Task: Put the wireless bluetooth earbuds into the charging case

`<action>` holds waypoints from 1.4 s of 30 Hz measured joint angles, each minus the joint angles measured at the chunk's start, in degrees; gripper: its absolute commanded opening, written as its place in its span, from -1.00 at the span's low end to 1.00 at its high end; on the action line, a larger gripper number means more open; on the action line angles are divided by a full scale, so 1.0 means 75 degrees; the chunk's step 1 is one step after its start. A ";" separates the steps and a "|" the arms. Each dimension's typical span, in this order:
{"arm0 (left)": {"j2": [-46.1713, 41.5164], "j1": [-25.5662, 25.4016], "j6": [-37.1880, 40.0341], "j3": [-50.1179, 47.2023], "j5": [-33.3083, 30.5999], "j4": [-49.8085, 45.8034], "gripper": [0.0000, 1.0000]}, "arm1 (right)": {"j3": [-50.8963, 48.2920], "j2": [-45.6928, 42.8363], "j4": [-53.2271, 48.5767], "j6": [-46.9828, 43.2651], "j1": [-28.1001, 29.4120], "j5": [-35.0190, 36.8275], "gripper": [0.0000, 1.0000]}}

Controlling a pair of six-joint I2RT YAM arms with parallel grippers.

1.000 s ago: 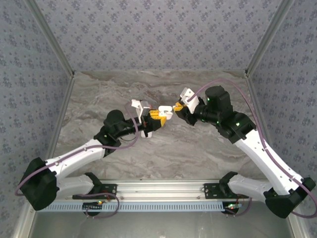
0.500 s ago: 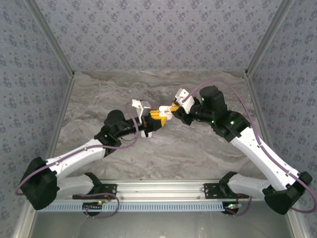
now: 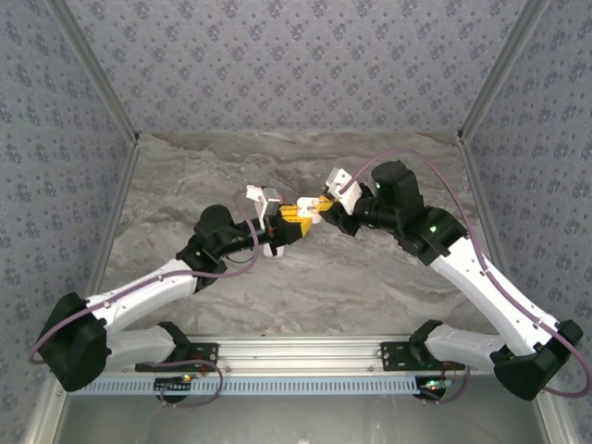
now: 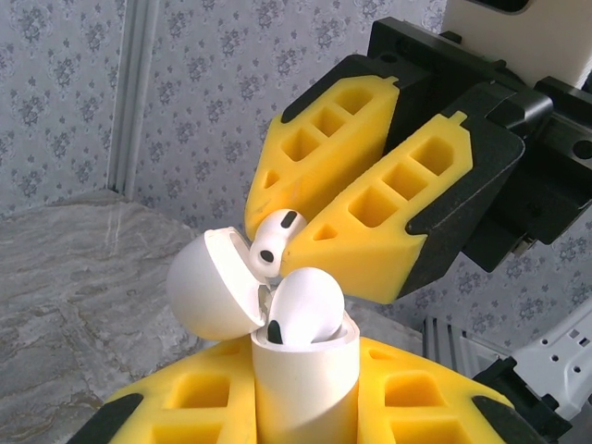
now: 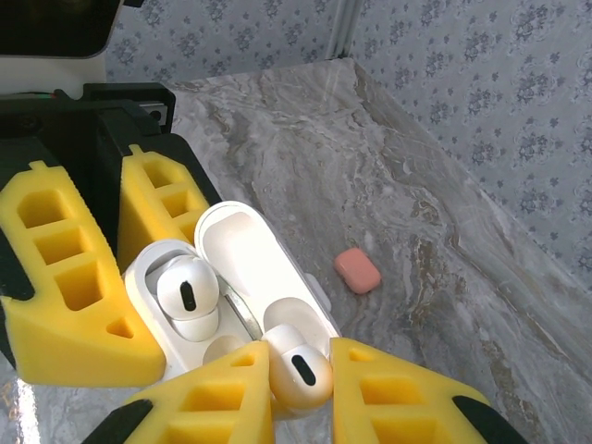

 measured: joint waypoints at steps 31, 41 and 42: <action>0.0073 -0.0050 -0.0038 0.0000 0.0023 0.0262 -1.00 | 0.0184 0.0230 -0.0102 0.1067 -0.1247 -0.2629 0.10; 0.0079 -0.0050 -0.0035 0.0000 0.0026 0.0344 -1.00 | 0.0154 0.0192 0.0219 0.2687 -0.2049 -0.3229 1.00; 0.0085 -0.0050 -0.0035 0.0000 0.0026 0.0344 -1.00 | 0.0108 0.0198 0.0242 0.2809 -0.2046 -0.3305 1.00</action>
